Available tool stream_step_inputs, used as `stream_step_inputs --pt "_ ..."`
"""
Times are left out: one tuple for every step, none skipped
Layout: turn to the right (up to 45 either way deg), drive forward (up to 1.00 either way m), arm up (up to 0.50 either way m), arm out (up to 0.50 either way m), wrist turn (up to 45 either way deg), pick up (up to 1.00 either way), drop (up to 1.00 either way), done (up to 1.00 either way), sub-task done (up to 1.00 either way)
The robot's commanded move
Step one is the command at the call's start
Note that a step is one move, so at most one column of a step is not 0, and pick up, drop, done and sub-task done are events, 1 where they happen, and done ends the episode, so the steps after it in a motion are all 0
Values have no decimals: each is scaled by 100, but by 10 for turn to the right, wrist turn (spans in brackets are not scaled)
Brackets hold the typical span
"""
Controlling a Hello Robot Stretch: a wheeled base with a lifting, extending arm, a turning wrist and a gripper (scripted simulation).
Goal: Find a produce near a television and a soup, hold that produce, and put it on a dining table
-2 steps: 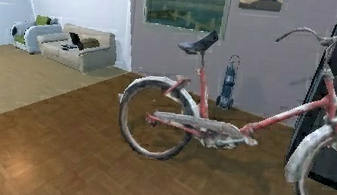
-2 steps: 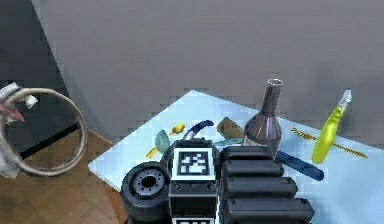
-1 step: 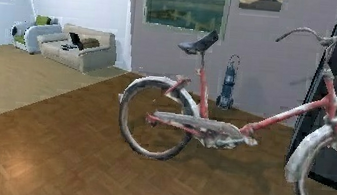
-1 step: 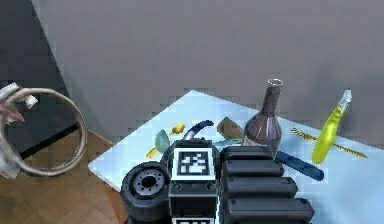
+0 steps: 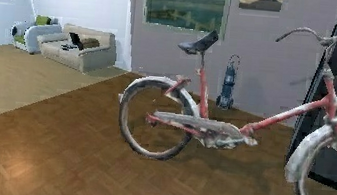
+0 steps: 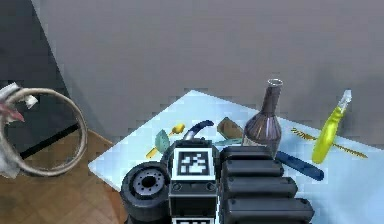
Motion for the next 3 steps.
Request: stream_step_inputs --pt "450 0 0 0 0 0 0 0 0" --pt "-420 0 0 0 0 0 0 0 0" --pt "450 0 0 0 0 0 0 0 0"
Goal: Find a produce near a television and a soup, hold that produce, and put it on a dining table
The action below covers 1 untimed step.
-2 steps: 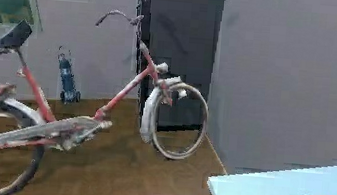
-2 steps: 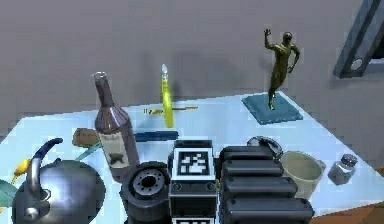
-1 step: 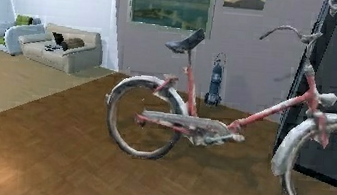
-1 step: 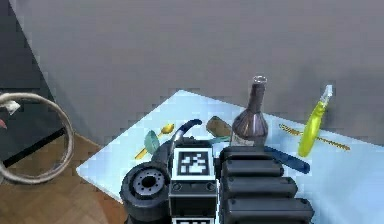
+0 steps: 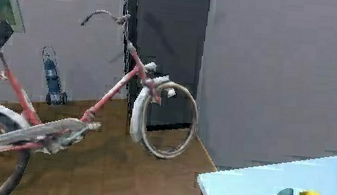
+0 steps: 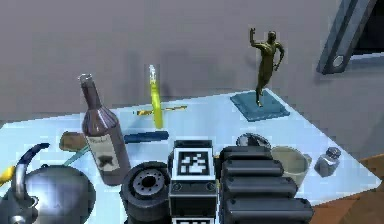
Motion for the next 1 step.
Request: stream_step_inputs --pt "450 0 0 0 0 0 0 0 0"
